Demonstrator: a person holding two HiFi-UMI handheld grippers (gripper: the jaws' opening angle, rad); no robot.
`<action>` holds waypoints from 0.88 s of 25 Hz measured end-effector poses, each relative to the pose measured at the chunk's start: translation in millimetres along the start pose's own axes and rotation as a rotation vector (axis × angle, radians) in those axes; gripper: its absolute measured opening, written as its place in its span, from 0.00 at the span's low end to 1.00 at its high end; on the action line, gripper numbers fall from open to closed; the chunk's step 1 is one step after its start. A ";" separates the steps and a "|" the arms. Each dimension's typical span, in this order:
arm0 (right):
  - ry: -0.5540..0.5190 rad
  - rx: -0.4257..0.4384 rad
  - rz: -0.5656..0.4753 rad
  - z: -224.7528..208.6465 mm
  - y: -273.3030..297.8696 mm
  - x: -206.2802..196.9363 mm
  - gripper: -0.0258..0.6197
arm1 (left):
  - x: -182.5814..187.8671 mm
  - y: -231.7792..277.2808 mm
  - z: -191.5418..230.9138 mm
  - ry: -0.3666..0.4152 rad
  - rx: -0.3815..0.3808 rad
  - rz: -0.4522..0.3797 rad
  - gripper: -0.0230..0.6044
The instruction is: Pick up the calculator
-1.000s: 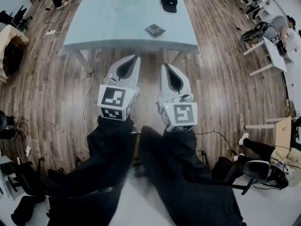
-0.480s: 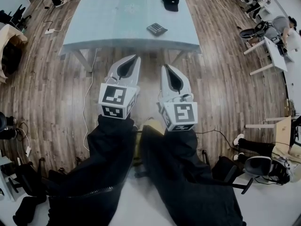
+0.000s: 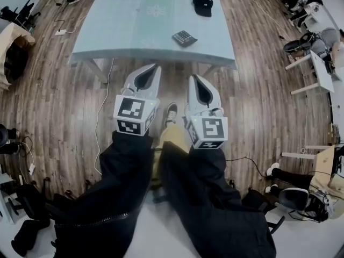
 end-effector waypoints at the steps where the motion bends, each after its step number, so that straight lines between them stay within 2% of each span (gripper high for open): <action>1: 0.006 0.000 -0.003 -9.6 8.4 -1.0 0.04 | 1.4 10.3 2.5 0.004 0.006 0.000 0.03; 8: 0.025 0.021 -0.013 -82.7 75.9 2.3 0.04 | 24.9 100.0 21.9 0.013 0.064 -0.019 0.03; 22: 0.126 0.022 0.013 -247.0 193.7 -13.9 0.04 | 43.1 294.3 24.7 0.044 0.085 0.052 0.03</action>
Point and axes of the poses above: the fingertips, and each gripper's own axes: y forward along the fingers, z to its left, x out of its top, the point moved 1 cm from there along -y, backward along the fingers, and after that the axes turned 11 degrees about x, right-handed, at the moved point
